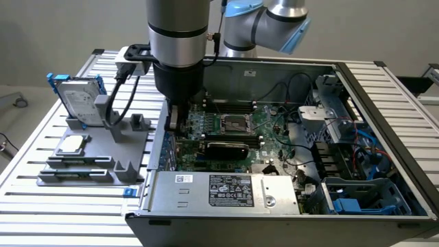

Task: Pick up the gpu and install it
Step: 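Press down on the gpu until it lock into place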

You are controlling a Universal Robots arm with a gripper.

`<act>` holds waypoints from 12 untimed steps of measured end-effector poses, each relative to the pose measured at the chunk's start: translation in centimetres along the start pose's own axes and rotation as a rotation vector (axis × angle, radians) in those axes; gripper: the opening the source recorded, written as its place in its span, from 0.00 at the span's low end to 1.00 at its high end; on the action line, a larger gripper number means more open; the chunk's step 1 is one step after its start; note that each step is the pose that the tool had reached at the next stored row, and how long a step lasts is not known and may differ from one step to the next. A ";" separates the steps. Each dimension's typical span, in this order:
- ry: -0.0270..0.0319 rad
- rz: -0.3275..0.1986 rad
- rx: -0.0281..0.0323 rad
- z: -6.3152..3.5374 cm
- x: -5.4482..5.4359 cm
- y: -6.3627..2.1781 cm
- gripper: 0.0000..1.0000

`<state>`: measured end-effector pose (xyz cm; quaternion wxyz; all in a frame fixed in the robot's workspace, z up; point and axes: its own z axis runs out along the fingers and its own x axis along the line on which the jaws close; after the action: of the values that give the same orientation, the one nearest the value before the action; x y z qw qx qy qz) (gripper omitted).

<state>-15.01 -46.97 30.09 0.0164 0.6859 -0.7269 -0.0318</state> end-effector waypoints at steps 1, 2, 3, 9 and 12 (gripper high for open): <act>-0.0001 0.002 -0.0004 0.00 0.0 0.00 0.11; -0.0004 0.005 -0.0007 0.01 0.0 0.00 0.11; -0.0005 0.007 -0.0012 0.01 0.0 0.00 0.11; -0.0016 0.023 -0.0025 0.01 0.0 -0.01 0.11; -0.0022 0.034 -0.0032 0.01 0.0 0.00 0.11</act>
<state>-15.00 -46.97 30.08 0.0172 0.6734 -0.7383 -0.0334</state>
